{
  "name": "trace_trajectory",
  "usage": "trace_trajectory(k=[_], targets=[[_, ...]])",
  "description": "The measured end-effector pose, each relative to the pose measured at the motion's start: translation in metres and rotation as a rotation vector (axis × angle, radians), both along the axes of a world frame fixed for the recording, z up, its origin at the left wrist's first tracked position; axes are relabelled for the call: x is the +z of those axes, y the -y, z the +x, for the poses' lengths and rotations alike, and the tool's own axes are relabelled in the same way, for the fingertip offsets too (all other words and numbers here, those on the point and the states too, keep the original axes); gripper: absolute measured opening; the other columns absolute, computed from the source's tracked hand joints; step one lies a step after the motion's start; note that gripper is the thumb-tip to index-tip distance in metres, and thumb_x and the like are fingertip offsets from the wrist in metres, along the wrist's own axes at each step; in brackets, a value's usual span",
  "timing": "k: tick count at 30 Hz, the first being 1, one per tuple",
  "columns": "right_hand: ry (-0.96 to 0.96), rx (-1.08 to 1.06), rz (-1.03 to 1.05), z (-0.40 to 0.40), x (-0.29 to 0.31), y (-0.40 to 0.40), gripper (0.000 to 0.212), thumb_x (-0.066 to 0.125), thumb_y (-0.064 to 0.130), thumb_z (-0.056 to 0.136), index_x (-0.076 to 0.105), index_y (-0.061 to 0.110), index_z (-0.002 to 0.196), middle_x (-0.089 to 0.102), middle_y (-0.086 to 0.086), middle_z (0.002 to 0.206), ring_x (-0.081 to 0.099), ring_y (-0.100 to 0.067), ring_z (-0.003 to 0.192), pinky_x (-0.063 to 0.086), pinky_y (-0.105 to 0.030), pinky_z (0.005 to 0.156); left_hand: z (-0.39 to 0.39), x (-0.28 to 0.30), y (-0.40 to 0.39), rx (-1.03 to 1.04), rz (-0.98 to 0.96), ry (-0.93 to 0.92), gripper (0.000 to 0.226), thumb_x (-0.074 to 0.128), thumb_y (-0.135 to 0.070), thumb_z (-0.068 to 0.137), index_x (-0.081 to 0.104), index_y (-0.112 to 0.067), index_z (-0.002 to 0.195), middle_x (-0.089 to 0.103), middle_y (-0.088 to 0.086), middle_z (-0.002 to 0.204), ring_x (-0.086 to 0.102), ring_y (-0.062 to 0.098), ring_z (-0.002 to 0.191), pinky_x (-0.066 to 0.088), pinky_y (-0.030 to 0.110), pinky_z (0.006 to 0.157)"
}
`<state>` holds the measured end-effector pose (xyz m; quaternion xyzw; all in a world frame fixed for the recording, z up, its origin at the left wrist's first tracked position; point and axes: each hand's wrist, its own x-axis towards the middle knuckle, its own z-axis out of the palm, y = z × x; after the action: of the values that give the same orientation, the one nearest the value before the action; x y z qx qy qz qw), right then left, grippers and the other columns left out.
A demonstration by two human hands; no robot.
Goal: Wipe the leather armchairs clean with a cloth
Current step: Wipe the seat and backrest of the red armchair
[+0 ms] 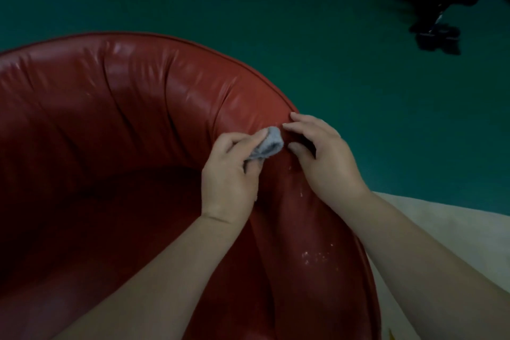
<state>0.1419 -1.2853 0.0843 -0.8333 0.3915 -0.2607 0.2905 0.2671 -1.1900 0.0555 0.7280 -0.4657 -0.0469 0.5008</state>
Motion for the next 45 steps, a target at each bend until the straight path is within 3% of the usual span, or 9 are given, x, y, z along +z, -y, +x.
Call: trace_trajectory(k=[3,6,9,13,19,24,29,33,45], targets=[[0.026,-0.007,-0.011,0.0,-0.002,0.001,0.036,0.066,0.005,0.084,0.064,0.012,0.119,0.056,0.002,0.132,0.047,-0.013,0.125,0.03,-0.027,0.111,0.015,0.01,0.021,0.086,-0.057,-0.102,0.043,0.057,0.001,0.082,0.066,-0.023,0.117,0.048,-0.006,0.113,0.046,-0.012,0.104,0.035,0.005,0.093],[0.05,0.0,-0.001,0.0,-0.004,0.003,0.044,0.066,0.002,0.082,0.06,0.012,0.125,0.057,0.001,0.13,0.049,-0.013,0.123,0.033,-0.029,0.109,0.014,0.011,0.037,-0.08,0.091,0.016,0.019,0.055,-0.027,0.09,0.062,-0.035,0.106,0.054,-0.001,0.12,0.05,0.008,0.112,0.041,0.022,0.098],[0.06,-0.007,0.011,-0.001,-0.004,0.001,0.047,0.066,0.001,0.082,0.058,0.013,0.127,0.056,0.003,0.131,0.048,-0.012,0.124,0.034,-0.033,0.11,0.007,-0.005,0.011,-0.083,0.181,-0.02,0.022,0.065,-0.051,0.082,0.06,-0.039,0.099,0.059,-0.012,0.107,0.054,-0.002,0.097,0.042,0.015,0.082],[0.06,-0.004,-0.005,0.0,-0.003,0.001,0.046,0.066,0.001,0.082,0.058,0.013,0.126,0.056,0.003,0.131,0.048,-0.012,0.125,0.034,-0.033,0.109,0.015,-0.001,-0.006,-0.184,0.135,0.014,0.033,0.071,-0.019,0.081,0.066,-0.029,0.113,0.046,-0.001,0.109,0.047,-0.008,0.099,0.033,0.002,0.088],[0.057,-0.002,0.011,0.001,-0.004,0.002,0.047,0.066,0.002,0.082,0.058,0.014,0.127,0.056,0.005,0.13,0.047,-0.01,0.124,0.033,-0.031,0.109,0.02,0.021,0.053,-0.004,0.159,-0.029,0.017,0.071,-0.041,0.078,0.072,-0.038,0.094,0.054,-0.015,0.113,0.043,0.008,0.106,0.033,0.008,0.086],[0.074,0.021,0.003,-0.002,-0.008,0.004,0.048,0.066,0.001,0.083,0.056,0.012,0.128,0.055,0.004,0.131,0.046,-0.01,0.125,0.03,-0.026,0.11,-0.003,-0.002,0.027,0.074,0.063,-0.046,0.013,0.075,-0.024,0.078,0.072,-0.03,0.089,0.058,-0.013,0.1,0.055,0.01,0.097,0.044,0.024,0.088],[0.085,0.031,0.045,-0.003,-0.01,0.006,0.047,0.065,0.002,0.084,0.056,0.015,0.128,0.054,0.005,0.133,0.043,-0.008,0.127,0.028,-0.022,0.111,-0.004,0.007,0.025,0.104,0.068,-0.17,0.052,0.071,-0.023,0.08,0.055,-0.043,0.125,0.053,-0.027,0.107,0.051,-0.011,0.107,0.031,0.0,0.089],[0.097,0.067,0.059,-0.005,-0.01,0.009,0.046,0.065,0.003,0.084,0.056,0.013,0.128,0.053,0.004,0.133,0.044,-0.01,0.127,0.031,-0.03,0.111,-0.005,0.013,0.04,0.106,0.12,-0.063,0.035,0.072,-0.017,0.081,0.067,-0.024,0.115,0.055,-0.013,0.101,0.055,0.003,0.096,0.04,0.011,0.088],[0.108,0.145,0.119,-0.011,-0.01,0.015,0.036,0.061,0.004,0.088,0.06,0.016,0.122,0.049,0.005,0.137,0.04,-0.008,0.13,0.027,-0.027,0.113,0.003,0.027,0.034,0.292,0.17,-0.228,0.03,0.068,-0.012,0.084,0.068,-0.02,0.113,0.057,-0.007,0.105,0.052,-0.015,0.084,0.032,-0.004,0.079]])
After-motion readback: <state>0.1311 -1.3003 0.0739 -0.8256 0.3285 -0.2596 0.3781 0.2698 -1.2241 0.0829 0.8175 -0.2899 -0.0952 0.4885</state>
